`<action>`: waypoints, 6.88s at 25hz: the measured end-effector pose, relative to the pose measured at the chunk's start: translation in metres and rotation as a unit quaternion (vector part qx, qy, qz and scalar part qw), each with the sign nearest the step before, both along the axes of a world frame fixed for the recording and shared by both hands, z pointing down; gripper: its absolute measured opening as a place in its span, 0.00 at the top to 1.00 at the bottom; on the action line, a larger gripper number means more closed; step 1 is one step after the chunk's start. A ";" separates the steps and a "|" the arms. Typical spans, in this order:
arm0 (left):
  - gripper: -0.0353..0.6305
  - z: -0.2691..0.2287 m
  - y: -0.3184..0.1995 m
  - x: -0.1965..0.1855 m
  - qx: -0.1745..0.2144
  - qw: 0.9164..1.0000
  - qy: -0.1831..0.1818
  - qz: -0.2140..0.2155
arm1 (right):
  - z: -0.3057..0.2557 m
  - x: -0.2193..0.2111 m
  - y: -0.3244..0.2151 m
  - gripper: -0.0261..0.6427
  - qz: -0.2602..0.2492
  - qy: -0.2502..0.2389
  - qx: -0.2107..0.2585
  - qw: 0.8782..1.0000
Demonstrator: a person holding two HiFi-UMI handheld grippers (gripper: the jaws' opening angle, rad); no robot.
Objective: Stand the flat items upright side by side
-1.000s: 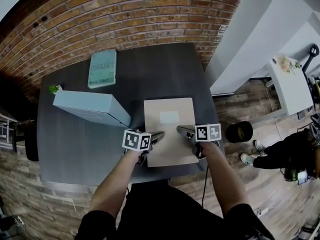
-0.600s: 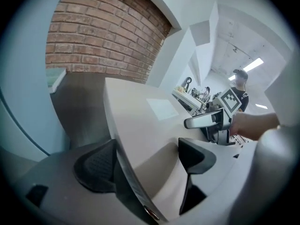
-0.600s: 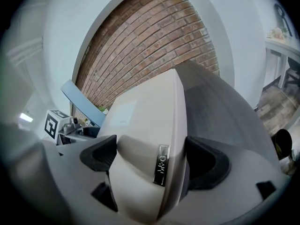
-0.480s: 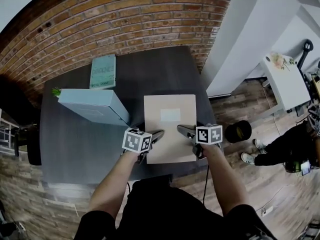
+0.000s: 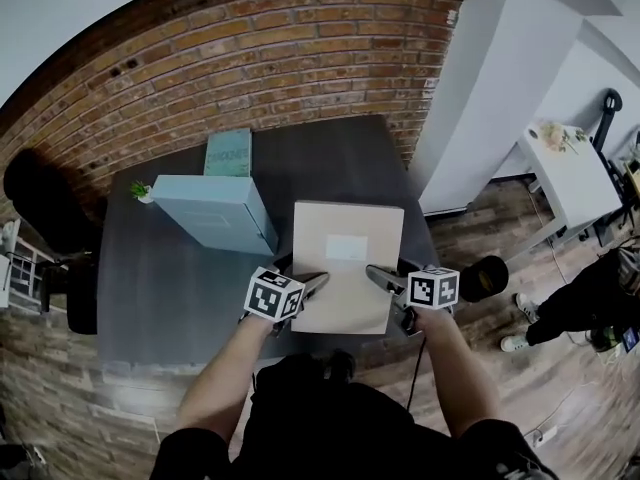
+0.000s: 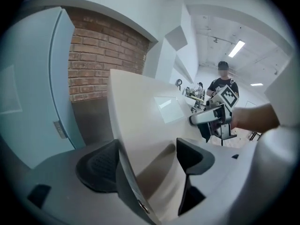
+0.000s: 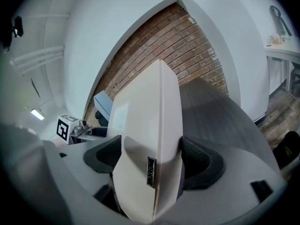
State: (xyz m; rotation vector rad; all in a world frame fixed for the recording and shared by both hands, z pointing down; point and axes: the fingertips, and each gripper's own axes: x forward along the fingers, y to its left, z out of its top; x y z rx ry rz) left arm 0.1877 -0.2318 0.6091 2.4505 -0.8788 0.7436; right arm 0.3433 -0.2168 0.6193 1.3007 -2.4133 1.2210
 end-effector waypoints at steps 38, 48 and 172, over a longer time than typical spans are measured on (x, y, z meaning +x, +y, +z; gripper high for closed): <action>0.35 -0.073 -0.042 -0.263 0.118 0.991 0.060 -0.012 | -0.079 -0.260 -0.018 0.39 -0.063 0.007 0.105 0.992; 0.35 -0.051 -0.059 -0.288 0.105 0.993 0.042 -0.037 | -0.079 -0.280 -0.041 0.39 -0.103 0.017 0.109 0.989; 0.35 -0.085 -0.060 -0.333 0.147 0.987 0.069 -0.009 | -0.051 -0.260 -0.005 0.46 -0.019 0.157 0.112 0.981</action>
